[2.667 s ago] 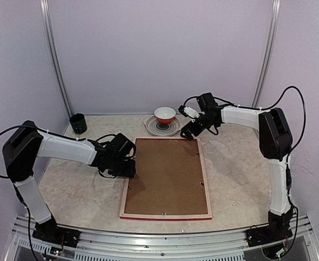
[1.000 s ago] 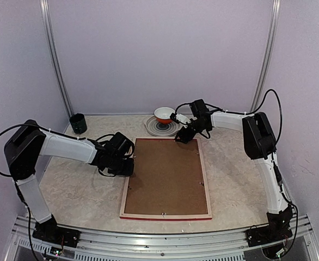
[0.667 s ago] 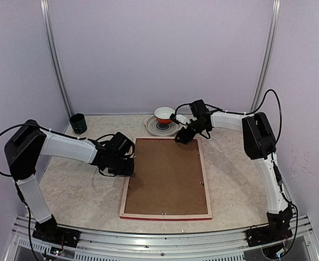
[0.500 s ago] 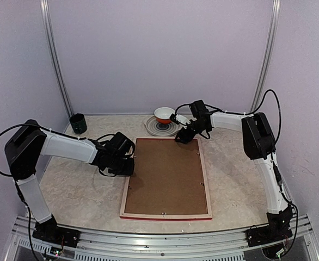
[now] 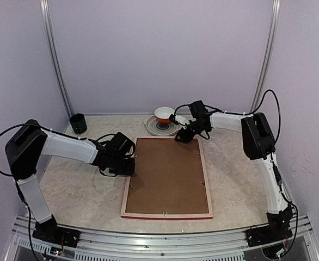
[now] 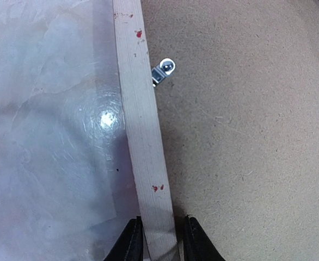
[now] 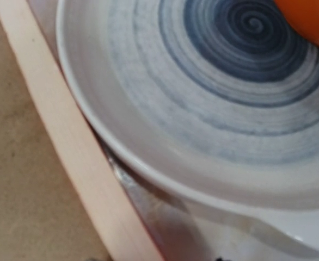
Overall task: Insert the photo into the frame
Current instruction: Press the fastener onto the backboard, then rotate the photo frame at the center of the board.
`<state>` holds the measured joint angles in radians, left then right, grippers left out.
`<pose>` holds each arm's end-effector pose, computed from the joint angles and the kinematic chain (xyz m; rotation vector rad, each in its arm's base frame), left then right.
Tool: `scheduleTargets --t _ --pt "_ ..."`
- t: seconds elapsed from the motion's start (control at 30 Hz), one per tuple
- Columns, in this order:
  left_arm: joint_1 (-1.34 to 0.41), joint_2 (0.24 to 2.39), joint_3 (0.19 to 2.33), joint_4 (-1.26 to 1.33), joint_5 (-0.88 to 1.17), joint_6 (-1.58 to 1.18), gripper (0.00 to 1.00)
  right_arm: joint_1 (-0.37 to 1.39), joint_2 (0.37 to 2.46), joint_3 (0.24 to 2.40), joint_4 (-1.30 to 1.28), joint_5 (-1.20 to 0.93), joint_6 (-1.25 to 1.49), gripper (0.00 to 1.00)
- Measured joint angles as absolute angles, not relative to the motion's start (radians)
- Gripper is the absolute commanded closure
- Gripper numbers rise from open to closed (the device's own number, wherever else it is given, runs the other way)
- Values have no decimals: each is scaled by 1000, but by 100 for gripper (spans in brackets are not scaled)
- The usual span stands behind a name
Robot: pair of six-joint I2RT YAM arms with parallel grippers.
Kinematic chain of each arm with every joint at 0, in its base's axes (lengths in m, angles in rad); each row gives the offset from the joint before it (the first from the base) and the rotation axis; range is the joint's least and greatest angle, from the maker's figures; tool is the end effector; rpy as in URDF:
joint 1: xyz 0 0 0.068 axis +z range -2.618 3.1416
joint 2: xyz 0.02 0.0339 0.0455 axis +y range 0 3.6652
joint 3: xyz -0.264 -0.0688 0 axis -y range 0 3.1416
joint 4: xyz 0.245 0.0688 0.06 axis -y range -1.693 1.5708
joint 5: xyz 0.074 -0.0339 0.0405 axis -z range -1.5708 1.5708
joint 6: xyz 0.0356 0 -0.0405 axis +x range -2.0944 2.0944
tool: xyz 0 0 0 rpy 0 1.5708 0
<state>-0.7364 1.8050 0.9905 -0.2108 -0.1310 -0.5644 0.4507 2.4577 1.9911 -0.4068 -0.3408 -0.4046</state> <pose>0.2622 -0.2315 0.1398 0.1767 2.6081 -0.3062 0.4804 0.2457 0.1412 -1.1409 2.1384 0.4364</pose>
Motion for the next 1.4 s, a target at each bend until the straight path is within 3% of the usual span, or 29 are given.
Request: scheduleTargets --t 0.13,0.37,0.67,0.8,1.07,1.23,1.4 --pt "-736 1805 991 -210 -131 -564 74 451 2458 1991 -408 -345 -404 58" --pt "-736 1804 991 -211 -135 -568 74 448 2458 1997 -426 -341 -405 42" --pt "-721 1804 990 -212 -142 -567 71 426 2457 2005 -497 -397 -385 41" --pt "-708 1804 992 -218 -163 -567 68 410 2442 1982 -517 -446 -373 33" --pt "-695 1792 991 -234 -181 -572 57 408 2250 1732 -531 -410 -299 19" --pt "-693 1744 973 -241 -181 -575 55 422 2032 1565 -521 -350 -241 17" --pt "-687 1723 971 -244 -179 -575 47 477 1852 1472 -511 -275 -198 15"
